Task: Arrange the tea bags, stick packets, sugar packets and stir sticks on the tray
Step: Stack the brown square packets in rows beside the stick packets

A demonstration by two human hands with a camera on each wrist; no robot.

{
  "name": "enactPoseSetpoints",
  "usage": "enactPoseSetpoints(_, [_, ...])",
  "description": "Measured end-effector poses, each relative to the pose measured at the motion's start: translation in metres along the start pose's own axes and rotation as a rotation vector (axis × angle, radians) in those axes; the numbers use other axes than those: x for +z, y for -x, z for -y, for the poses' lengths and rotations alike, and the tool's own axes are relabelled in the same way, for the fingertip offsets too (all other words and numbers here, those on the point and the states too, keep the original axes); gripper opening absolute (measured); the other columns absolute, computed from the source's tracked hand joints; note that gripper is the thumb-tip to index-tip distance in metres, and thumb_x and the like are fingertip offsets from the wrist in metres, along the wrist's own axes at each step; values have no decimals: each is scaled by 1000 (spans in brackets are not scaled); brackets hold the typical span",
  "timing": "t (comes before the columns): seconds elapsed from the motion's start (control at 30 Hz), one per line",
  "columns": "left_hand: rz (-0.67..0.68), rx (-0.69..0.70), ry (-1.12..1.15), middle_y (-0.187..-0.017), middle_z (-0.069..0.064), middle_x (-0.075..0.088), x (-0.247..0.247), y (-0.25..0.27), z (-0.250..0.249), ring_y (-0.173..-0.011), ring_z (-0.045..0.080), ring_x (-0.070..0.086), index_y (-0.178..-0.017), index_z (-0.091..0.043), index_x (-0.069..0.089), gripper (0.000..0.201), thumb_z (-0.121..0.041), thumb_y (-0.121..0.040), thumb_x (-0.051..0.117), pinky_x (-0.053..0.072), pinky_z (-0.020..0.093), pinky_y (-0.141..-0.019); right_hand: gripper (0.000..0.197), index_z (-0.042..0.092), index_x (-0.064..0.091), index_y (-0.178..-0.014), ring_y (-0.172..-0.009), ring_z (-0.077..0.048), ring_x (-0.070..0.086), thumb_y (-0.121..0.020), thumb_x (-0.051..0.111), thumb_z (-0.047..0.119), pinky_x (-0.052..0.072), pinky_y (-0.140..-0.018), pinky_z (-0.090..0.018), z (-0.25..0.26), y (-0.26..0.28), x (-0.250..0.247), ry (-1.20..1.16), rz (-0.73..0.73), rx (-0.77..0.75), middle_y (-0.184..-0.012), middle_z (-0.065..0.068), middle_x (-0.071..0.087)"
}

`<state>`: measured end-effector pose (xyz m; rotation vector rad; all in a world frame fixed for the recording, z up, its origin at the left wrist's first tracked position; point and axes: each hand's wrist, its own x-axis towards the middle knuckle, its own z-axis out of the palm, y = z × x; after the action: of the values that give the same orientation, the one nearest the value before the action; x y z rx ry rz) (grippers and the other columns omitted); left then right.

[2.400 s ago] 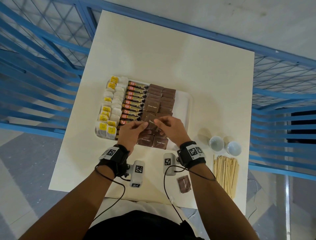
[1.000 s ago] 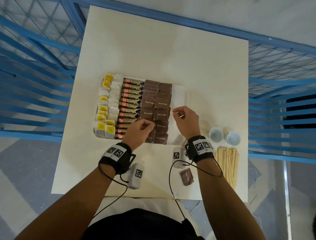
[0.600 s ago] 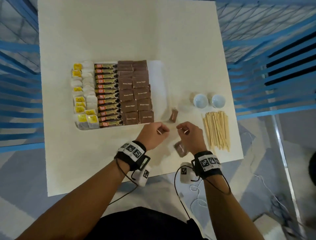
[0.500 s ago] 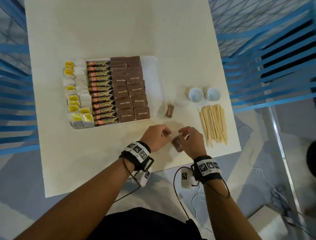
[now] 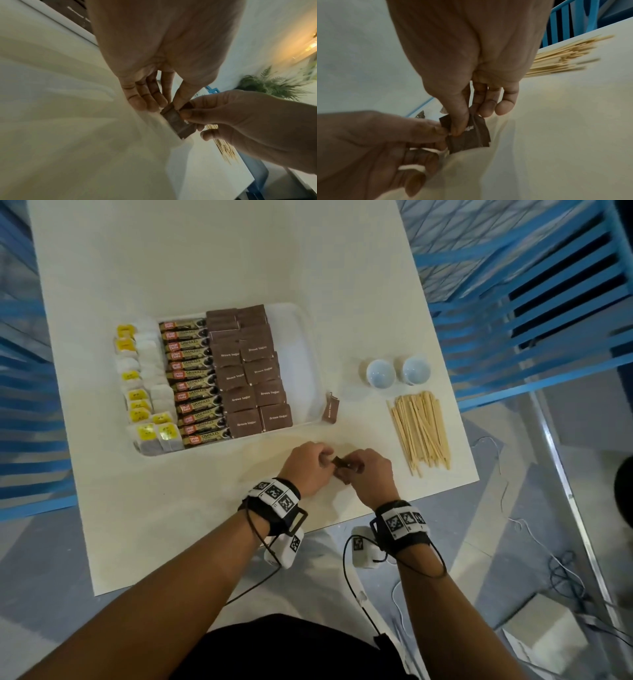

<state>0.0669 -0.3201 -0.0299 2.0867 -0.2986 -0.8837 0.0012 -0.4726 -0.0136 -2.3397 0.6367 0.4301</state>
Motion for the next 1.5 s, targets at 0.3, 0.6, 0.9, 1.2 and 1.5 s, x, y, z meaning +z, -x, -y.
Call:
enactPoseSetpoints(0.3, [-293,-4,144,-96,1,68,-44,3,13,-84,15,61,-98,-14,71,6,-19,-95,69,42,23,-76,14,21,70,-82,-66,8,55,-81,83,28,39,-63,-6,53,-44,-30,-85,-19,-216,-74,15,63])
enactPoseSetpoints(0.6, [-327,-113,492,-100,7,76,-77,8,21,-77,16,77,-109,-13,63,13,-8,-103,53,60,30,-65,38,24,68,-119,-109,-27,50,-85,70,7,45,-99,-36,65,-94,-25,220,-50,-300,-116,-8,51])
enactPoseSetpoints(0.9, [-450,-240,630,-102,8,75,-101,2,21,-83,22,77,-98,-17,64,4,-16,-96,67,63,39,-77,10,26,76,-84,-102,-20,46,-77,82,23,25,-85,-23,76,-108,-47,276,44,-313,-104,7,55])
enactPoseSetpoints(1.2, [-436,-170,635,-109,-2,72,-135,-5,4,-92,8,70,-116,-19,67,28,-6,-102,46,52,17,-68,9,20,77,-96,-80,0,65,-87,75,20,49,-75,-10,160,-120,-56,-18,233,-480,-88,11,73])
enactPoseSetpoints(1.5, [-550,-117,460,-92,-1,71,-160,-16,15,-84,19,70,-97,-23,67,13,-32,-102,59,57,34,-71,18,19,79,-106,-68,8,61,-94,69,28,45,-66,-7,208,-151,-34,-61,373,-502,-83,10,72])
